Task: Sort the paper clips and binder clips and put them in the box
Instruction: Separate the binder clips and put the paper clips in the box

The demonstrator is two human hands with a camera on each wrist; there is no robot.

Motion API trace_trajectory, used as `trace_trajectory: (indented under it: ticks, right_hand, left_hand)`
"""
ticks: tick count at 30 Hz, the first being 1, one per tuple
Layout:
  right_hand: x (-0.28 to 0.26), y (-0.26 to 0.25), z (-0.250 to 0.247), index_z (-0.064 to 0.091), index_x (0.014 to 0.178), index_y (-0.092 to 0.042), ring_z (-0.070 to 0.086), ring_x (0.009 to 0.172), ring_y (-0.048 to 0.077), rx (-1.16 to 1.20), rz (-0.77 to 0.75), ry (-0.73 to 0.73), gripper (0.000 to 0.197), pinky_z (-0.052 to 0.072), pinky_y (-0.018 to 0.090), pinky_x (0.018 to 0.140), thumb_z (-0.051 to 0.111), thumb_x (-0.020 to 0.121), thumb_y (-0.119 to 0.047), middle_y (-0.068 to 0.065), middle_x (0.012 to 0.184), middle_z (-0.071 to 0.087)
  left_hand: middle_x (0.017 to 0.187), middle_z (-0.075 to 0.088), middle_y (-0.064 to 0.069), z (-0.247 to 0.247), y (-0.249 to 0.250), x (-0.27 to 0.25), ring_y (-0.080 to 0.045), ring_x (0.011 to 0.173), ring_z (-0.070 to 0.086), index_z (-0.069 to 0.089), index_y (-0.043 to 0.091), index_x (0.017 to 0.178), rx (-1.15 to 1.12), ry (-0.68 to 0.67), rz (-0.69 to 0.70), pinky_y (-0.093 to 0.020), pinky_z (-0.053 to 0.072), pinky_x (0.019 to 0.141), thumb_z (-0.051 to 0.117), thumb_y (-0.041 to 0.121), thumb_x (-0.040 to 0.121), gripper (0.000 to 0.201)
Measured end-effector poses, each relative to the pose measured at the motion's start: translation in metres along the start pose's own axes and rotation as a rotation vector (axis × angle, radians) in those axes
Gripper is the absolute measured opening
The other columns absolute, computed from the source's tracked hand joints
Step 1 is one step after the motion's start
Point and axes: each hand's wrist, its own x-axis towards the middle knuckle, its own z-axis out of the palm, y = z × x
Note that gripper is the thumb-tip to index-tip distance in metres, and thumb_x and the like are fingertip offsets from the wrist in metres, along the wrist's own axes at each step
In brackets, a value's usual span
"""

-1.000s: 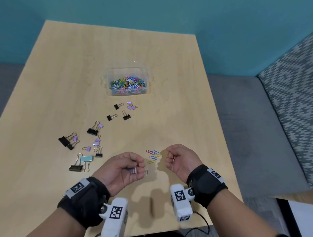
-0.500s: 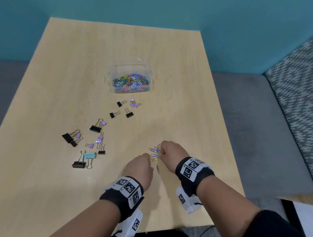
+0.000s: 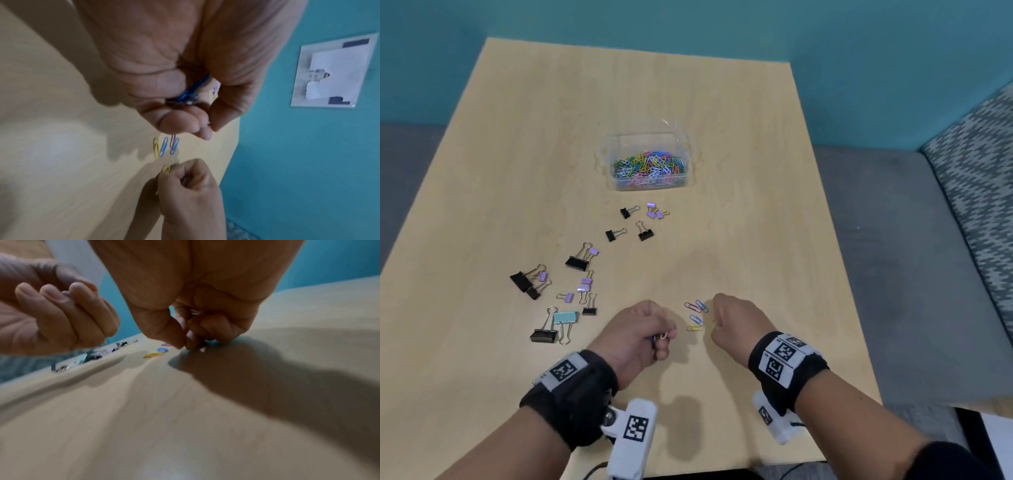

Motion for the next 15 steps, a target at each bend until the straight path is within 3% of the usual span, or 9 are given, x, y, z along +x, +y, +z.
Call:
trace_trajectory:
  ticks: [2, 4, 6, 8, 10, 12, 14, 15]
  right_hand:
    - [0.000, 0.008, 0.000, 0.055, 0.085, -0.015, 0.046, 0.057, 0.018, 0.425, 0.138, 0.068, 0.019, 0.035, 0.025, 0.049, 0.048, 0.074, -0.002, 0.000, 0.068, 0.051]
    - [-0.001, 0.013, -0.003, 0.061, 0.086, -0.005, 0.041, 0.050, 0.017, 1.024, 0.302, 0.090, 0.023, 0.036, 0.022, 0.046, 0.042, 0.078, 0.007, 0.006, 0.064, 0.046]
    - [-0.004, 0.015, -0.008, 0.057, 0.077, 0.000, 0.044, 0.050, 0.019, 1.489, 0.377, 0.058, 0.026, 0.041, 0.024, 0.046, 0.036, 0.081, 0.013, 0.011, 0.066, 0.046]
    - [-0.006, 0.016, -0.011, 0.054, 0.073, -0.001, 0.049, 0.052, 0.020, 1.668, 0.394, 0.004, 0.027, 0.045, 0.025, 0.047, 0.032, 0.083, 0.012, 0.013, 0.068, 0.051]
    - [-0.004, 0.014, -0.013, 0.053, 0.073, -0.005, 0.046, 0.052, 0.019, 1.680, 0.399, -0.039, 0.025, 0.040, 0.024, 0.046, 0.034, 0.084, 0.007, 0.010, 0.065, 0.051]
    - [0.002, 0.010, -0.014, 0.052, 0.074, -0.009, 0.038, 0.048, 0.016, 1.543, 0.405, -0.018, 0.019, 0.031, 0.023, 0.045, 0.041, 0.086, 0.000, 0.005, 0.058, 0.043]
    - [0.011, 0.007, -0.012, 0.053, 0.074, -0.013, 0.037, 0.047, 0.016, 1.130, 0.319, 0.056, 0.012, 0.031, 0.024, 0.044, 0.054, 0.085, -0.008, 0.002, 0.057, 0.043]
    - [0.016, 0.005, -0.011, 0.054, 0.073, -0.017, 0.044, 0.050, 0.017, 0.850, 0.248, 0.079, 0.010, 0.038, 0.027, 0.047, 0.059, 0.081, -0.012, 0.000, 0.060, 0.050]
  left_hand:
    - [0.063, 0.054, -0.013, -0.004, 0.006, 0.002, -0.017, 0.045, 0.044, 0.059, 0.007, 0.087, -0.025, -0.029, 0.006, -0.024, 0.043, 0.044, 0.059, -0.004, 0.071, 0.020]
    - [0.068, 0.058, -0.015, -0.006, 0.007, 0.008, -0.020, 0.050, 0.052, 0.061, 0.001, 0.094, -0.035, -0.013, 0.003, -0.028, 0.051, 0.049, 0.054, -0.007, 0.074, 0.022]
    - [0.071, 0.060, -0.016, -0.001, 0.006, 0.014, -0.022, 0.052, 0.055, 0.061, -0.001, 0.091, -0.006, 0.041, -0.004, -0.029, 0.053, 0.051, 0.045, -0.012, 0.081, 0.021]
    - [0.065, 0.054, -0.013, 0.006, 0.000, 0.020, -0.018, 0.046, 0.046, 0.062, 0.003, 0.083, 0.087, 0.102, 0.007, -0.025, 0.043, 0.046, 0.045, -0.010, 0.083, 0.021]
    - [0.057, 0.048, -0.004, 0.014, -0.006, 0.028, -0.015, 0.044, 0.037, 0.065, 0.012, 0.071, 0.338, 0.169, 0.078, -0.022, 0.032, 0.045, 0.057, 0.004, 0.084, 0.017]
    - [0.060, 0.056, 0.005, 0.019, -0.011, 0.033, -0.015, 0.051, 0.046, 0.063, 0.021, 0.068, 0.825, 0.186, 0.211, -0.026, 0.037, 0.051, 0.065, 0.023, 0.081, 0.013]
    - [0.079, 0.064, 0.008, 0.026, -0.015, 0.033, -0.016, 0.072, 0.058, 0.060, 0.026, 0.081, 1.343, 0.172, 0.321, -0.028, 0.040, 0.063, 0.061, 0.033, 0.081, 0.007]
    - [0.086, 0.063, 0.008, 0.029, -0.016, 0.032, -0.017, 0.080, 0.059, 0.057, 0.028, 0.086, 1.476, 0.164, 0.369, -0.028, 0.039, 0.065, 0.058, 0.031, 0.083, 0.005]
